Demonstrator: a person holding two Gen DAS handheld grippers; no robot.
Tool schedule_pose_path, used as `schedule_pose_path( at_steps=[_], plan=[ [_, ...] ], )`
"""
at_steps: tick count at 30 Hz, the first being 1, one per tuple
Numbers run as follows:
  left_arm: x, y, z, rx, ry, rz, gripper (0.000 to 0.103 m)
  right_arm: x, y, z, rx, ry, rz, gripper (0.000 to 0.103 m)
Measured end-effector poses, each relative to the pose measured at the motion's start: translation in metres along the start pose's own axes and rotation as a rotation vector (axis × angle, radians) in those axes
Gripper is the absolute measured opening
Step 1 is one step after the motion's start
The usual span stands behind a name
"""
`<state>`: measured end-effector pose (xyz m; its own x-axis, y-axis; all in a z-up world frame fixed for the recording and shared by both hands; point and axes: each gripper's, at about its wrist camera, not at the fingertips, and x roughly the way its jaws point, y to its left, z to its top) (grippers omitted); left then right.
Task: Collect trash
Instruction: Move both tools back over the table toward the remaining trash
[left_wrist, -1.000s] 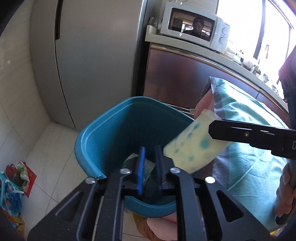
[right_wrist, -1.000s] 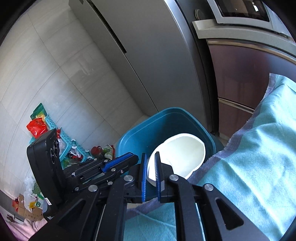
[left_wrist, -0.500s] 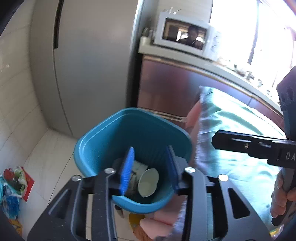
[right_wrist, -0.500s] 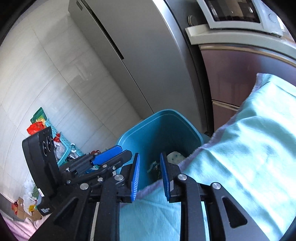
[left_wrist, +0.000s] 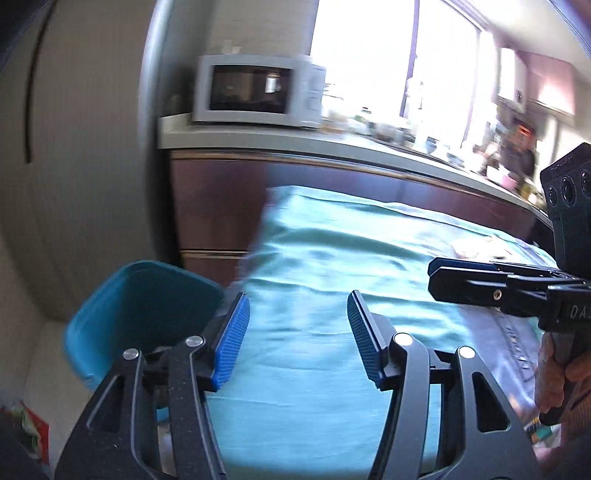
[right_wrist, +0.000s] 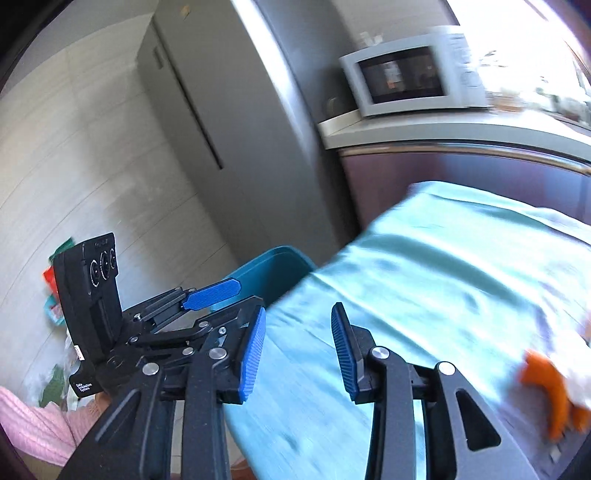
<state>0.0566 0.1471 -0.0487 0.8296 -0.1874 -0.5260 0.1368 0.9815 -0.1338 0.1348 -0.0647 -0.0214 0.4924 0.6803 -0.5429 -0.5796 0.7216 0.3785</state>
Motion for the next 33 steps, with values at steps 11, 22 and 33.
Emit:
schedule_pose_path(
  at_steps=[11, 22, 33],
  plan=[
    [0.015, -0.107, -0.008, 0.142, 0.055, -0.21, 0.055, -0.1, -0.062, -0.052, 0.162, -0.117, -0.224, 0.035],
    [0.032, -0.219, -0.025, 0.298, 0.146, -0.463, 0.059, -0.184, -0.118, -0.089, 0.306, -0.243, -0.409, 0.037],
    [0.057, -0.298, -0.038, 0.372, 0.259, -0.595, 0.064, -0.212, -0.163, -0.106, 0.397, -0.276, -0.471, 0.045]
  ],
)
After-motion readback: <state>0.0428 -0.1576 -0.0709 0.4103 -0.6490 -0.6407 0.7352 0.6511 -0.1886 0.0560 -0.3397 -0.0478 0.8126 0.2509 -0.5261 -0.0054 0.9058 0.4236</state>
